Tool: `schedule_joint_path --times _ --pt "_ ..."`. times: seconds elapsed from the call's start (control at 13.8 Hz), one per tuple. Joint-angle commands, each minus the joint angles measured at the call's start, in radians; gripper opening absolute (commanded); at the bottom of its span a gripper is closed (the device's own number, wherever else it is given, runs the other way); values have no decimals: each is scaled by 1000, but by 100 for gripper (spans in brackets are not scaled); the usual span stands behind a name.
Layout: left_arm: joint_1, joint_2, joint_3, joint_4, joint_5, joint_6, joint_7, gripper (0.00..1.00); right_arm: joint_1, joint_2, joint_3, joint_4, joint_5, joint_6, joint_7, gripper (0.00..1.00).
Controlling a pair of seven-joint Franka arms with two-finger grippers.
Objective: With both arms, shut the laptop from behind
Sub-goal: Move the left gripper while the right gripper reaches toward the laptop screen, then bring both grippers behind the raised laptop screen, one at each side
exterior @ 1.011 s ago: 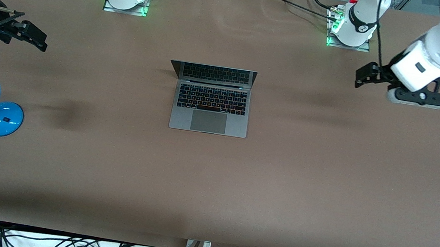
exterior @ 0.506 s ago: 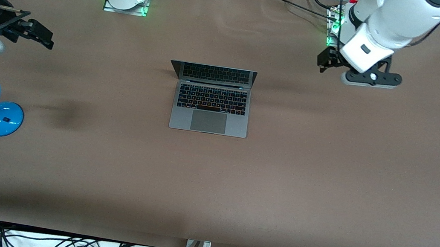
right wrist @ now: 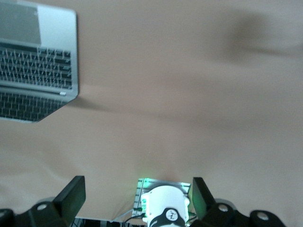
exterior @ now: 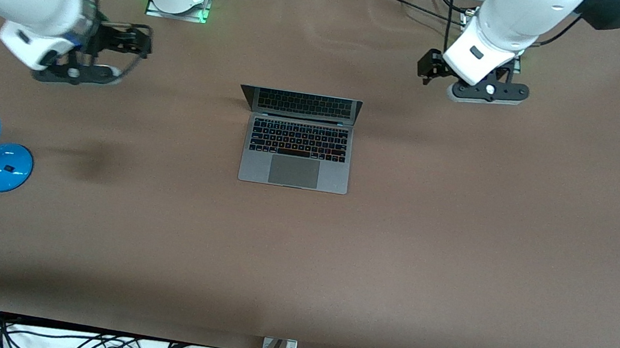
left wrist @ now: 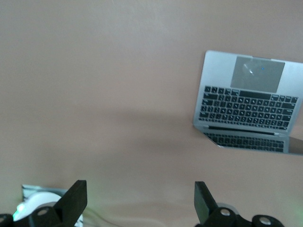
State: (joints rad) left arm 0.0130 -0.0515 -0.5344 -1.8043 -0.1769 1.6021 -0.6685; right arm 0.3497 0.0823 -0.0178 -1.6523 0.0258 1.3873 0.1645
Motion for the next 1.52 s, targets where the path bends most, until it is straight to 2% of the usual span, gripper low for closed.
schedule_joint_path --times 0.0,0.14,0.29,0.43,0.51,0.58,0.65,0.72,0.87,0.94,1.08,1.16,1.23,1.44 --pt "-2 82 -91 23 -18 -8 -130 100 116 -6 5 -81 46 82 155 100" --pt "-4 123 -134 23 -21 -4 -158 100 121 -15 94 -150 69 183 266 100" --pt "-11 182 -141 23 -79 5 -158 100 121 -18 192 -214 74 274 373 100" --pt "-11 229 -142 25 -92 47 -160 100 121 -6 292 -253 92 306 455 99" --pt "-13 251 -142 26 -95 59 -160 100 123 4 329 -276 92 340 486 89" --pt "-21 278 -142 39 -104 79 -160 100 123 17 349 -290 92 369 494 67" --pt "-37 309 -142 49 -105 87 -167 100 121 37 354 -288 94 377 492 28" --pt "-50 327 -142 52 -105 90 -205 98 123 57 355 -285 94 378 492 0" --pt "-77 352 -142 62 -105 91 -270 87 143 74 355 -285 95 375 489 0" --pt "-90 354 -142 62 -105 91 -298 75 144 80 355 -285 95 375 486 0" --pt "-117 355 -141 63 -105 93 -339 24 158 93 355 -282 92 386 487 0" --pt "-129 358 -141 63 -105 108 -358 6 158 102 355 -281 88 401 489 0" --pt "-142 370 -141 62 -102 139 -373 0 160 111 355 -281 76 421 491 0" --pt "-166 426 -139 62 -90 189 -376 0 157 129 352 -277 65 467 489 0"
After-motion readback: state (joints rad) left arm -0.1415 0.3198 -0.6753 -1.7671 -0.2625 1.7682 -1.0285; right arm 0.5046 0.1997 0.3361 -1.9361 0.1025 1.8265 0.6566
